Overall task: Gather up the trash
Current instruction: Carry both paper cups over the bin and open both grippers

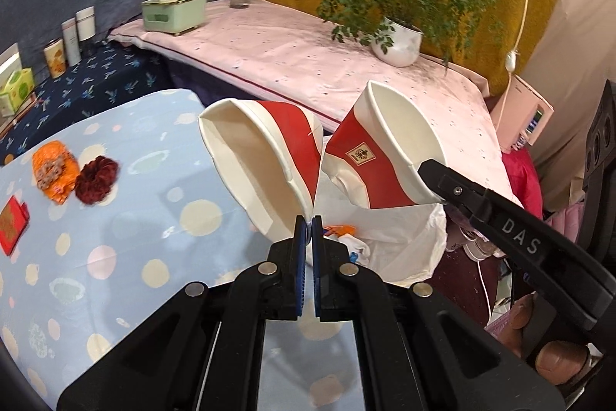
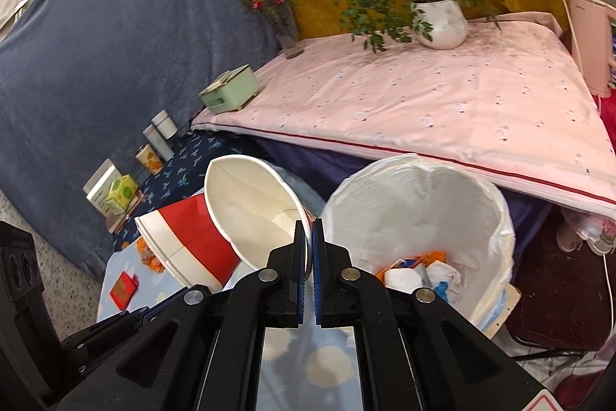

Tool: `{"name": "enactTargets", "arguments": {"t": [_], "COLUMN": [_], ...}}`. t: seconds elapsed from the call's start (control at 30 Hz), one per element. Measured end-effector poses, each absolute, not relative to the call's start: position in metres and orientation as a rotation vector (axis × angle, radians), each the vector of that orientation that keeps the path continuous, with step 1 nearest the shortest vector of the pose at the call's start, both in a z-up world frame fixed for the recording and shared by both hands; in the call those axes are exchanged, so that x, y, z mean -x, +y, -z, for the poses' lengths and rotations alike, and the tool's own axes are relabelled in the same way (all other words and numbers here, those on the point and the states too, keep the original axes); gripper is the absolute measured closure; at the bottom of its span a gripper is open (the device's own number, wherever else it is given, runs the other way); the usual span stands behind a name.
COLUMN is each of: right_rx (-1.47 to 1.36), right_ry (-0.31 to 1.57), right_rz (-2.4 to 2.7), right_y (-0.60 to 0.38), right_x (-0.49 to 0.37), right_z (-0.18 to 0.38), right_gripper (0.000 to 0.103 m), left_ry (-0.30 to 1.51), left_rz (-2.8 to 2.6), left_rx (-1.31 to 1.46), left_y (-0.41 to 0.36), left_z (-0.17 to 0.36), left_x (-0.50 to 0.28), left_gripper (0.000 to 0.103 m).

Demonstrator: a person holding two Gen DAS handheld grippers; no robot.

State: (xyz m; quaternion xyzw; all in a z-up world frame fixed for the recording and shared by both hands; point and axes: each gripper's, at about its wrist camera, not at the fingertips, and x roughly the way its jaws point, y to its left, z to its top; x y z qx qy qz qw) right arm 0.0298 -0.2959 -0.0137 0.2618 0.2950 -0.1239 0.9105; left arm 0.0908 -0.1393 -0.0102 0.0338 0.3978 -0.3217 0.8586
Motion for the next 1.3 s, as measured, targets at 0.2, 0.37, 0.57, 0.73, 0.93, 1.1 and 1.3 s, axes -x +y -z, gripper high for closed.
{"name": "enactTargets", "arguments": {"t": [0.2,0.37,0.57,0.73,0.93,1.1,1.3], "right_rx": [-0.57,-0.593,-0.609,-0.617,-0.627,-0.612,-0.581], "right_ry": [0.601,0.597,0.6,0.609,0.602,0.602,0.608], "right_rz": [0.307,0.343,0.374,0.393,0.413,0.407,0.382], "right_y": [-0.326,-0.346,-0.361,-0.368,-0.369,-0.364,-0.348], "right_x": [-0.016,-0.009,-0.005,-0.005,-0.003,-0.005,-0.012], "right_z": [0.02,0.025,0.033,0.038,0.039,0.035,0.028], "right_gripper": [0.1,0.1,0.1,0.098,0.08,0.08,0.075], "left_ry": [0.84,0.846,0.857,0.868,0.862,0.864,0.85], "left_rz": [0.714,0.743,0.77,0.783,0.726,0.698,0.666], "left_rx": [-0.108,-0.133,-0.152,-0.152,-0.127,-0.104,-0.086], "left_y": [-0.171,-0.192,-0.21,-0.216,-0.208,-0.196,-0.178], "left_z": [0.012,0.015,0.019,0.022,0.022,0.02,0.018], "left_x": [-0.085,-0.081,-0.078,-0.079,-0.085,-0.093,-0.097], "left_gripper": [0.1,0.1,0.1,0.099,0.066,0.064,0.063]}}
